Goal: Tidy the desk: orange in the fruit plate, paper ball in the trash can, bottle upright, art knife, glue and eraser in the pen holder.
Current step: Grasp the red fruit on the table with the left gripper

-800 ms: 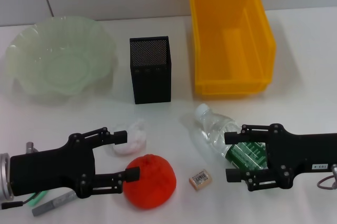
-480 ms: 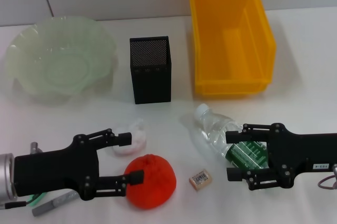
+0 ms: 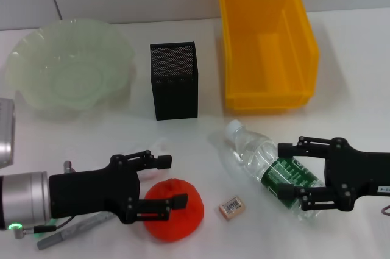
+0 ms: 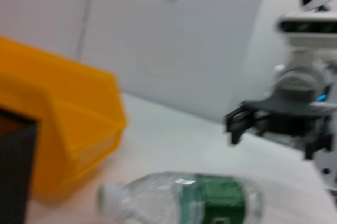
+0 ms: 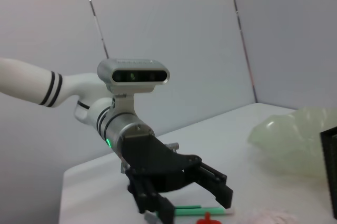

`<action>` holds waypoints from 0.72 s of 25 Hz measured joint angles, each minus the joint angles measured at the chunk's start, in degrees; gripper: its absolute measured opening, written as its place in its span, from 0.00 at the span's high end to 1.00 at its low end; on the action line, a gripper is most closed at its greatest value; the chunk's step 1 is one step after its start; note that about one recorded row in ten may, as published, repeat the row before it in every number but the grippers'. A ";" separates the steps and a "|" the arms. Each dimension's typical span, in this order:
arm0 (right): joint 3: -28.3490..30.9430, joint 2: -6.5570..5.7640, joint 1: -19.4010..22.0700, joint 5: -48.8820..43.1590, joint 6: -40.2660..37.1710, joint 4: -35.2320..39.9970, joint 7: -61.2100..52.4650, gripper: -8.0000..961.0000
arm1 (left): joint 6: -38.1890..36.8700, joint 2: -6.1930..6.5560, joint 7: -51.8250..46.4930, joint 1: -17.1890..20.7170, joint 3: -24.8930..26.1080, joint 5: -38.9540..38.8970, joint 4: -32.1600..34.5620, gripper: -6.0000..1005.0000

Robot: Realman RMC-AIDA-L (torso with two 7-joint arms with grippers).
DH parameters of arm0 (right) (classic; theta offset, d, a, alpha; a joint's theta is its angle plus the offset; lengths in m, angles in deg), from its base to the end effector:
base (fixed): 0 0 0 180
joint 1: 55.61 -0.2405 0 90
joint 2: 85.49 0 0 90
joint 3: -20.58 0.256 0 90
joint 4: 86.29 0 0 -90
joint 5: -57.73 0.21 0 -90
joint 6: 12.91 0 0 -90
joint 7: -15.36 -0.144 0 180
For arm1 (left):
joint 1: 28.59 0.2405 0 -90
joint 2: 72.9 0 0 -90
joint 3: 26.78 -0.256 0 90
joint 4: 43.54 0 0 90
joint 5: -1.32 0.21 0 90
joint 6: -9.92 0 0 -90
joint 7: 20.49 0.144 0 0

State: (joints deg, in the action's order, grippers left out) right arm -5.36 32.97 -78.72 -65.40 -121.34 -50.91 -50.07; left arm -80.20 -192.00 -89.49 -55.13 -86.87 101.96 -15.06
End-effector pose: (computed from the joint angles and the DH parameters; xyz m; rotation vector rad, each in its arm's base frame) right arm 0.2957 0.2544 0.0172 -2.7871 0.5095 0.8971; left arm -0.2561 0.2811 -0.0536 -2.9287 -0.5320 -0.8204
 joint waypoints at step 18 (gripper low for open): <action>2.90 -0.07 0.70 1.01 -1.44 2.17 -0.20 0.18 | 6.73 0.14 3.99 -0.27 -2.52 0.10 -4.22 0.28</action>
State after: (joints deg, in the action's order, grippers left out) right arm -2.46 32.89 -78.02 -64.40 -122.77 -48.74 -50.27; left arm -73.47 -191.86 -85.51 -55.40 -89.39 102.05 -19.28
